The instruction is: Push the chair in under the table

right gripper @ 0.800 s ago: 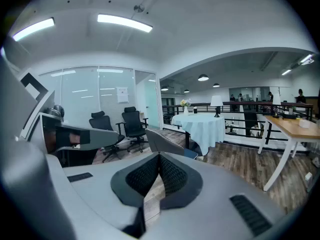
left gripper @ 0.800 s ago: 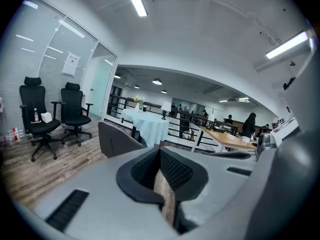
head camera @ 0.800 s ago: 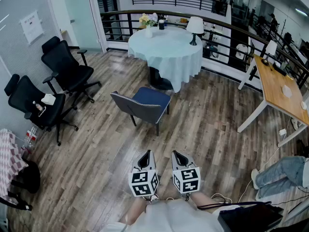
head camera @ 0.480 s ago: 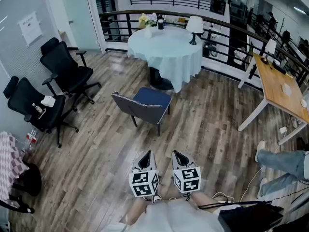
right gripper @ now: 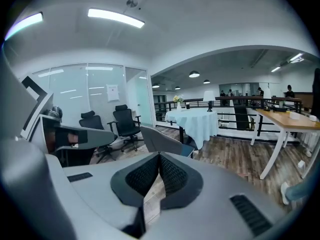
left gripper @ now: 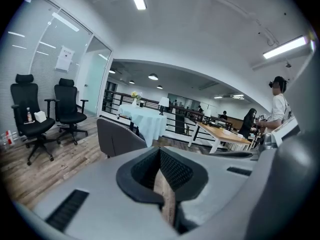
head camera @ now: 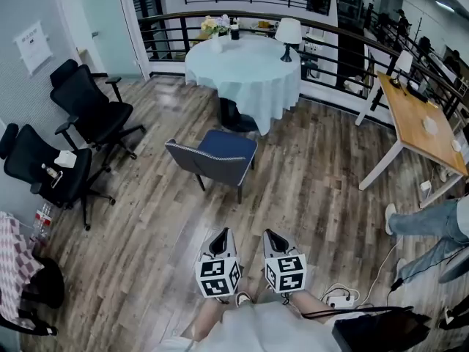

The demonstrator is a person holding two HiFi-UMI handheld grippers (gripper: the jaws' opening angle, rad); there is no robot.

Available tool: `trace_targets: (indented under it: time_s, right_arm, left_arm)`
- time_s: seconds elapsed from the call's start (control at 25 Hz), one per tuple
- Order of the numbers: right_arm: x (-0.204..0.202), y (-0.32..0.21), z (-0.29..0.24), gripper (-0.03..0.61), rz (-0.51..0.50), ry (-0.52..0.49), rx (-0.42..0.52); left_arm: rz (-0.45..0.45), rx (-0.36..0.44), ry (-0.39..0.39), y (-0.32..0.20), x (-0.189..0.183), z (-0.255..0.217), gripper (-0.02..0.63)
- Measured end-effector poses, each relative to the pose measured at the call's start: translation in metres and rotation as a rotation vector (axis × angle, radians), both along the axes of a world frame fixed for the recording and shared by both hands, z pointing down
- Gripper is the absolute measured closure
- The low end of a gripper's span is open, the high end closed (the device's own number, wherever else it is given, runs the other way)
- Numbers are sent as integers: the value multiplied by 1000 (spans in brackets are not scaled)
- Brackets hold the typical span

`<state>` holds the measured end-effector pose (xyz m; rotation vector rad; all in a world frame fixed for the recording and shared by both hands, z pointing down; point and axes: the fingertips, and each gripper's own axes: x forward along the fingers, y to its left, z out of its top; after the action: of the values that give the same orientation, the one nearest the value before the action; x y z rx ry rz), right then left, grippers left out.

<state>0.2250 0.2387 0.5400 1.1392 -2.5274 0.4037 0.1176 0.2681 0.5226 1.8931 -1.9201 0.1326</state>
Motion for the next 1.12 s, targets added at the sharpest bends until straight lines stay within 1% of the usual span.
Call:
trace_targets:
  time_s: [0.2,0.56,0.72,0.96,1.12]
  right_arm:
    - [-2,-6,6,561,18,9,-23]
    - [-21,-40,8,560,-22,25,-23]
    - [-36,-63,5,561,-56,16,-26]
    - [-61,-98,5,561,-134,6,-51]
    - [-68,-121,0,561,-172,14,-47]
  left_arm:
    - [5,-15,13,-5,-8,8,611]
    - [-7,-16,13,-38,-18,10,610]
    - [-28,-21,4,-57,-28,8,611]
    - [-66,-36,7,-91,-46,11,611]
    - [-91,-29,4,-114,-51,5,611]
